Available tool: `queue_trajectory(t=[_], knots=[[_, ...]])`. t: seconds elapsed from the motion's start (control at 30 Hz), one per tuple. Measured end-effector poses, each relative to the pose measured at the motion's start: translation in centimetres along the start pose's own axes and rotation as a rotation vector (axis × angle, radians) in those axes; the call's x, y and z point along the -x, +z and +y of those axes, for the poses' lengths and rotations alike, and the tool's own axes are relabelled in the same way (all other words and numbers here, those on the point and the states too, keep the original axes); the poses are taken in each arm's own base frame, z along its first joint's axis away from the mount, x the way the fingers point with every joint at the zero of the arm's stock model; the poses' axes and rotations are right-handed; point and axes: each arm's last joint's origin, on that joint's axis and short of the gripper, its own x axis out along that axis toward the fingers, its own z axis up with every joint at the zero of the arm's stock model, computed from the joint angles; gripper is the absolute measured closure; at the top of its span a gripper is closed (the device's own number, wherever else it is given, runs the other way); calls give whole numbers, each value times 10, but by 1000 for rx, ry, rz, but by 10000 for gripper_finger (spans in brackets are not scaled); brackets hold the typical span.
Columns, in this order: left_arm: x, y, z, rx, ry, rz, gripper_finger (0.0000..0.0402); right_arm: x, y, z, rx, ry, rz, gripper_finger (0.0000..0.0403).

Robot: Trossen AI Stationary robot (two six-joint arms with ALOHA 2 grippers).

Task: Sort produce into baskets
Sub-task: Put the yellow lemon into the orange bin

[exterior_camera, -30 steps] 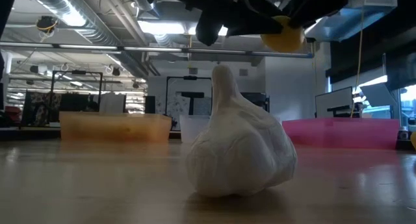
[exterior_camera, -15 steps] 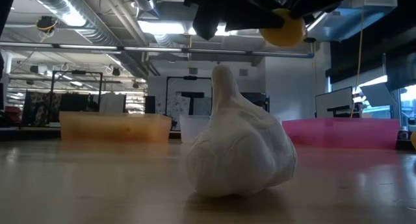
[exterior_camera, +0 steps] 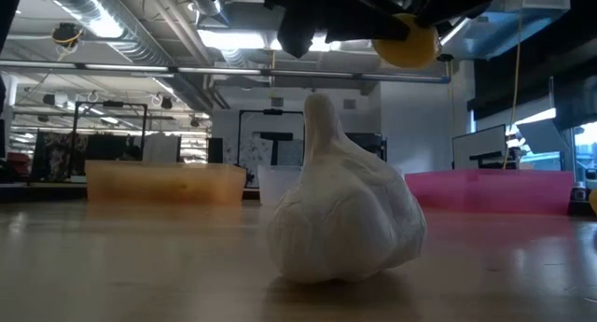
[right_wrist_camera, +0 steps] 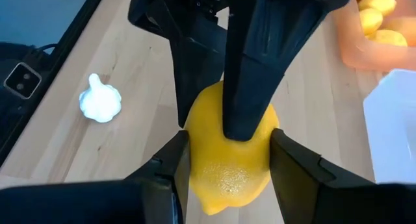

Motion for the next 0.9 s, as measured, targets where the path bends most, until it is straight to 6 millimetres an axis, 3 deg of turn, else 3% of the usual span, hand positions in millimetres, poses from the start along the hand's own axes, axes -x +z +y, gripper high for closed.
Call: queue_trajectory(t=[0.17, 0.5, 0.9], knots=[[0, -1, 0, 0, 6, 8, 251, 0, -1, -1, -37, -45, 8, 234], [-1, -3, 1, 114, 17, 23, 247, 9, -11, -2, -50, -82, 110, 135], [10, -3, -7, 349, 69, 207, 244, 29, -30, -3, -175, -132, 267, 123]])
